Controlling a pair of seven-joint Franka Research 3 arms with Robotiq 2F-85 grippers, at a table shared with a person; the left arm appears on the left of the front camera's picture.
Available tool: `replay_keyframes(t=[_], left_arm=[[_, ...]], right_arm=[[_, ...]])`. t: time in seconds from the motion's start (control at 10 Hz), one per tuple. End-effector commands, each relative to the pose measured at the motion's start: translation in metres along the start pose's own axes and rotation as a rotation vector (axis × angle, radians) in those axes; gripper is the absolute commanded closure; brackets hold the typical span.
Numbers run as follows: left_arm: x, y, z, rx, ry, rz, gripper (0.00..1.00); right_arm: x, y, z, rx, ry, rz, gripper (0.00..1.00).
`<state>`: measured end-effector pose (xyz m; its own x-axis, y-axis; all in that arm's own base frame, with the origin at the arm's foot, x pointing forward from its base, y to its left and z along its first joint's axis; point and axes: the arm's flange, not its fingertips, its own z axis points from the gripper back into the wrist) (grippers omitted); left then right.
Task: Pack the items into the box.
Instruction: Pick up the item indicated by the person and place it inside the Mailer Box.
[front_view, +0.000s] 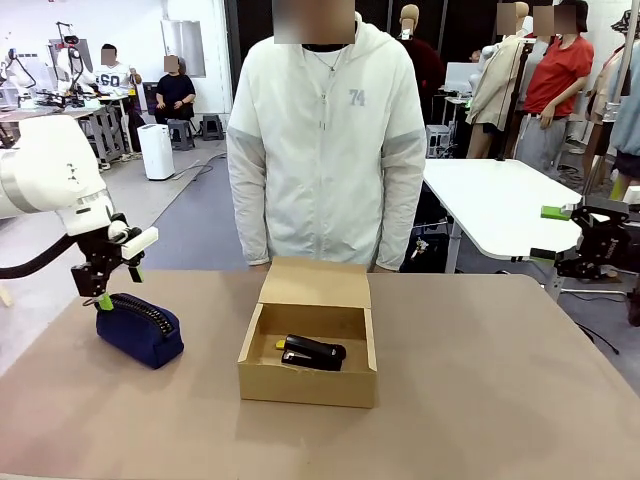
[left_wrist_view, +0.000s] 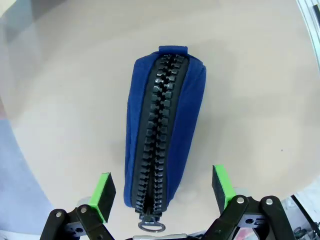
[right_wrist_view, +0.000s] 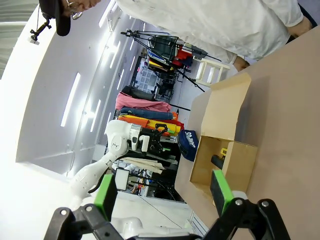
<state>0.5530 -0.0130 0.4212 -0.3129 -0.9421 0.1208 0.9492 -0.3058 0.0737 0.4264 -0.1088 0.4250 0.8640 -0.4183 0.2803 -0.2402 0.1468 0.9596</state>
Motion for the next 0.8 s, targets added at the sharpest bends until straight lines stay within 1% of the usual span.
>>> replay_keyframes(t=[0.0,0.2,0.3,0.4,0.5,0.7], left_arm=[[-0.005,0.008,-0.017,-0.016,0.013,-0.025,0.0],[-0.014,0.02,-0.036,-0.038,0.051,-0.018,0.0],[-0.017,0.027,-0.048,-0.052,0.065,-0.037,0.0],[-0.018,0.034,-0.061,-0.066,0.055,-0.066,0.0],[-0.019,0.042,-0.071,-0.048,0.053,-0.071,0.0],[-0.022,0.051,-0.085,-0.097,0.031,-0.07,0.0]], right_arm=[[-0.001,0.003,0.001,0.01,0.005,0.003,0.0],[-0.001,0.003,0.001,0.01,0.005,0.003,0.0],[-0.001,0.003,0.001,0.01,0.005,0.003,0.0],[-0.001,0.003,0.001,0.01,0.005,0.003,0.0],[-0.001,0.003,0.001,0.01,0.005,0.003,0.0],[-0.001,0.003,0.001,0.01,0.005,0.003,0.0]])
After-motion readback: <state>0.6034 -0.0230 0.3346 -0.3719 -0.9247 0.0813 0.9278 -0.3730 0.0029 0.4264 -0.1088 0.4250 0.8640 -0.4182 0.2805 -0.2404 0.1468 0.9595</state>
